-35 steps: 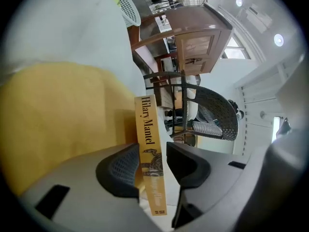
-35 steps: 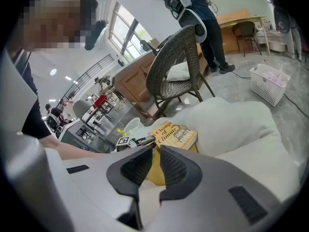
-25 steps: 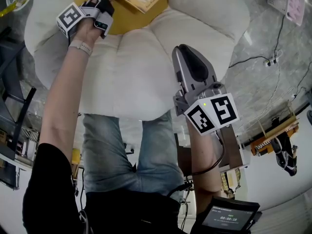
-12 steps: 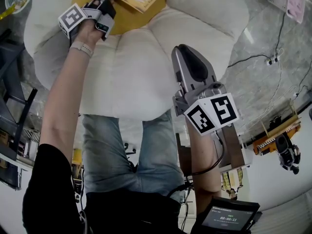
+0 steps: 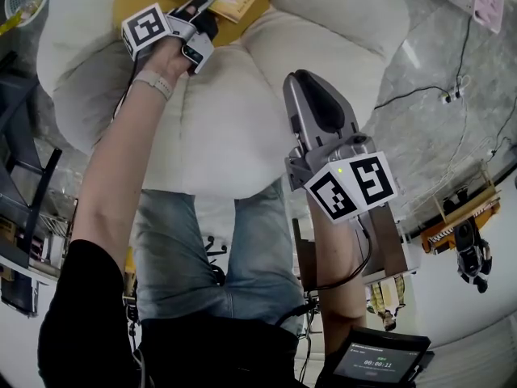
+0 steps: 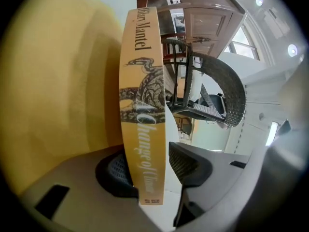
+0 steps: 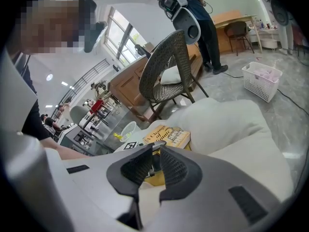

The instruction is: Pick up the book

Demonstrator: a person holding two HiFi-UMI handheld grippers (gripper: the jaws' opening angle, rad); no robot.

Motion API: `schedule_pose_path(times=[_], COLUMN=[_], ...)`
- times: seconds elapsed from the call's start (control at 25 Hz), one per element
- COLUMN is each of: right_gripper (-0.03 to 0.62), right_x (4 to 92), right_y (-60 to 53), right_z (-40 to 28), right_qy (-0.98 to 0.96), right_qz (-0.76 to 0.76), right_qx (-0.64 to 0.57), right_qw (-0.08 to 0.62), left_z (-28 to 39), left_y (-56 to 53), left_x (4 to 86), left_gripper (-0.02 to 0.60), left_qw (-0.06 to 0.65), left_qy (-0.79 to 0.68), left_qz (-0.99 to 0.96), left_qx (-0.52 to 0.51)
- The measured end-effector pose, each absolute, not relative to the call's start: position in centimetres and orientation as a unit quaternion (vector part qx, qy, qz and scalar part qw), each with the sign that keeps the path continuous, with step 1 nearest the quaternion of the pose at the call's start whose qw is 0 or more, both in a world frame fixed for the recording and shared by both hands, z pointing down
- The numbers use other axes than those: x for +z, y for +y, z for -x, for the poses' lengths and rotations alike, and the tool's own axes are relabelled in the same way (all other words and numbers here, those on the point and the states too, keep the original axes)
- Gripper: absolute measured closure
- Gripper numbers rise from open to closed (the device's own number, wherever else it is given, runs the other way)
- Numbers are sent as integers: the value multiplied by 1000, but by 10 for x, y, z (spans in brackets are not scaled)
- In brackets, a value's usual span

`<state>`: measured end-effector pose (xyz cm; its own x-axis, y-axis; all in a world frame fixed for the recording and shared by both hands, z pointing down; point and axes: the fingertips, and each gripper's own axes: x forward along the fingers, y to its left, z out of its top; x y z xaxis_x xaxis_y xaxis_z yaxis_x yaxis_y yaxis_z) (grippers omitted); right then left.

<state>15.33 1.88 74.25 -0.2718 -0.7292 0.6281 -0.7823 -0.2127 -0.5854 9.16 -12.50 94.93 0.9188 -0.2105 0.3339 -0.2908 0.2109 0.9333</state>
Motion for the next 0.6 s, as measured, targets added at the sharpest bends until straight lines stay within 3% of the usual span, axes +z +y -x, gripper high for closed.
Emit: schedule_pose_path(times=[0.6], right_gripper=[530], right_x=[742], right_y=[20], right_z=[-157], right_qy=[-619], right_qz=[-612], right_qx=[492], right_qw=[17], left_z=[-89], left_y=[-118], left_x=[959], left_gripper=[425], left_qw=[763], left_qy=[-206], left_qz=[-611], left_qx=[52])
